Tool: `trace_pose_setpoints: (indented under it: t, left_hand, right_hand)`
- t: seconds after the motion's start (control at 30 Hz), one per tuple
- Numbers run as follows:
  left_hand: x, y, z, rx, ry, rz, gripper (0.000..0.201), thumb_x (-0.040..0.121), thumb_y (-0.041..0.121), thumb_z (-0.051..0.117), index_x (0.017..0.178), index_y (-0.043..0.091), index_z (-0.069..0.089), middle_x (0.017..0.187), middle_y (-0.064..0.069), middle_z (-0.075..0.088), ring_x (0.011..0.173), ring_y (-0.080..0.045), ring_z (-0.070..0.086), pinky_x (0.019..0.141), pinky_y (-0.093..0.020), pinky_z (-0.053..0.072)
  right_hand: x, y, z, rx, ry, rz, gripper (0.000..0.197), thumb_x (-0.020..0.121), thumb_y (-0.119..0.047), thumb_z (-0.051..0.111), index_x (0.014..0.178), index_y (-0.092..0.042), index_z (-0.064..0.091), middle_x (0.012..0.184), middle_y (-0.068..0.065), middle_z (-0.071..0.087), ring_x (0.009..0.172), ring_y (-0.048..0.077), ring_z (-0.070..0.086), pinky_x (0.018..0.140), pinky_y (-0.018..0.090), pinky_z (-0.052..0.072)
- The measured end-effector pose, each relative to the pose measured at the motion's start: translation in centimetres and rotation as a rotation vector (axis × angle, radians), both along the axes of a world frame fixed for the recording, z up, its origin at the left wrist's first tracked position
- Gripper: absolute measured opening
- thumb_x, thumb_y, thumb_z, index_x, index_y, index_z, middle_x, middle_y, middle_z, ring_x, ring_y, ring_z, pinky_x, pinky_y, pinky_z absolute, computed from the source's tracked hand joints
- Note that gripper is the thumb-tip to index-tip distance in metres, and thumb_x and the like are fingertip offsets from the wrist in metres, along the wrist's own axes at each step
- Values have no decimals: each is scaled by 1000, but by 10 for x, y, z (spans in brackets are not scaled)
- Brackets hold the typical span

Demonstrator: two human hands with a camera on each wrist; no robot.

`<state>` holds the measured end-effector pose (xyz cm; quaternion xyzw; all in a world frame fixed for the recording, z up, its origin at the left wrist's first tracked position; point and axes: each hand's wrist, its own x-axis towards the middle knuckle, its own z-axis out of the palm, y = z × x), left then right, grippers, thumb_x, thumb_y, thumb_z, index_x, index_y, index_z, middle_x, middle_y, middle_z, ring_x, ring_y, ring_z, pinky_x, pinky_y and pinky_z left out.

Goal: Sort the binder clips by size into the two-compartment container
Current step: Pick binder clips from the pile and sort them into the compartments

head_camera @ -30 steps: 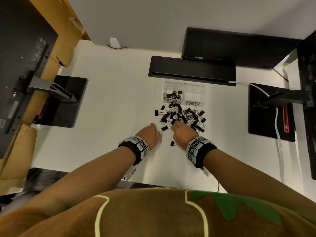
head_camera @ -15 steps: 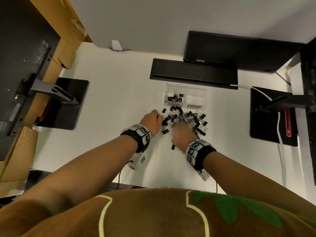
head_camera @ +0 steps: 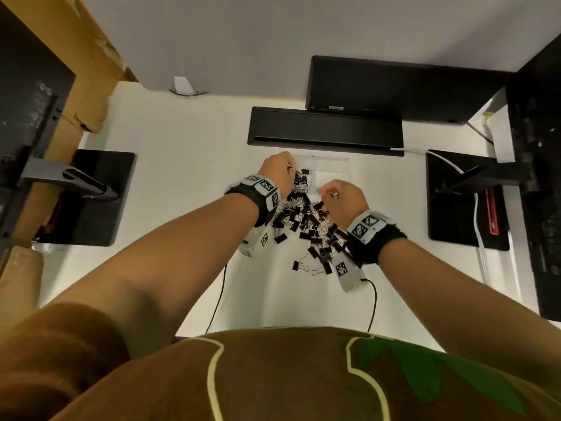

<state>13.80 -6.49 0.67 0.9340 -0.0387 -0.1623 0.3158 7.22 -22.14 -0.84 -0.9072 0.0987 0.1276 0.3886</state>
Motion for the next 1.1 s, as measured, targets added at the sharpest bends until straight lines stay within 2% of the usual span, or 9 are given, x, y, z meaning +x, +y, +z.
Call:
trace_pose_setpoints:
  t: [0.13, 0.3, 0.43, 0.63, 0.77, 0.87, 0.93, 1.0, 1.1]
  left_hand:
    - [-23, 6, -3, -23, -22, -49, 26, 94, 11, 47, 118, 15, 57, 122, -8, 53, 100, -21, 58, 90, -26, 45]
    - [-77, 19, -16, -15, 59, -197, 19, 90, 7, 50, 105, 12, 60, 105, -1, 51, 87, -14, 54, 87, -25, 49]
    - [-119, 27, -42, 120, 161, -424, 23, 90, 15, 52, 112, 15, 58, 116, -4, 51, 104, -20, 55, 91, -33, 49]
    - [-144, 22, -57, 293, 117, -604, 41, 92, 27, 53, 130, 12, 44, 130, -9, 43, 115, -27, 48, 88, -41, 51]
    - [-141, 19, -57, 278, 109, -569, 31, 91, 24, 56, 117, 9, 50, 122, -9, 45, 109, -26, 50, 85, -39, 50]
    - [-136, 22, -58, 168, 164, -518, 12, 88, 15, 56, 97, 11, 50, 108, -9, 51, 91, -22, 53, 75, -33, 46]
    - [-134, 25, -58, 133, 194, -497, 12, 86, 9, 54, 86, 15, 43, 94, -5, 50, 81, -18, 48, 66, -25, 37]
    - [-133, 27, -57, 85, 206, -467, 14, 86, 7, 54, 84, 15, 42, 84, 1, 48, 77, -17, 46, 56, -21, 31]
    - [-132, 27, -55, -18, 221, -351, 11, 87, 5, 52, 97, 10, 47, 73, 7, 47, 70, -17, 48, 56, -19, 34]
  right_hand:
    - [33, 2, 8, -17, -63, 0, 20, 94, -13, 48, 104, -17, 66, 112, 0, 65, 90, 13, 63, 81, 24, 52]
    - [57, 24, 14, -103, -72, 138, 33, 93, -2, 42, 113, -14, 65, 126, 8, 58, 110, 21, 58, 88, 21, 43]
    - [58, 34, 16, -124, -37, 198, 41, 91, 3, 39, 121, -15, 60, 125, 11, 54, 113, 23, 55, 95, 26, 44]
    - [20, 24, 17, -85, -36, 227, 32, 97, -9, 36, 115, -15, 62, 127, 7, 57, 99, 13, 60, 85, 19, 45]
    - [-22, 2, 8, -101, 85, 259, 23, 95, -11, 42, 101, -16, 64, 107, 2, 63, 89, 13, 59, 83, 27, 53]
    - [-56, -16, -9, -96, 163, 200, 17, 89, -8, 50, 90, -16, 65, 84, -1, 60, 77, 16, 57, 70, 22, 47]
    - [-74, -25, -21, -103, 167, 168, 16, 86, -8, 51, 87, -16, 65, 87, 0, 60, 76, 16, 57, 69, 21, 45]
    - [-87, -30, -30, -125, 173, 151, 13, 86, -12, 54, 88, -16, 65, 90, -1, 59, 74, 12, 55, 68, 20, 43]
    - [-99, -28, -37, -139, 202, 146, 8, 85, -17, 59, 92, -16, 62, 79, -8, 49, 69, 11, 48, 62, 21, 39]
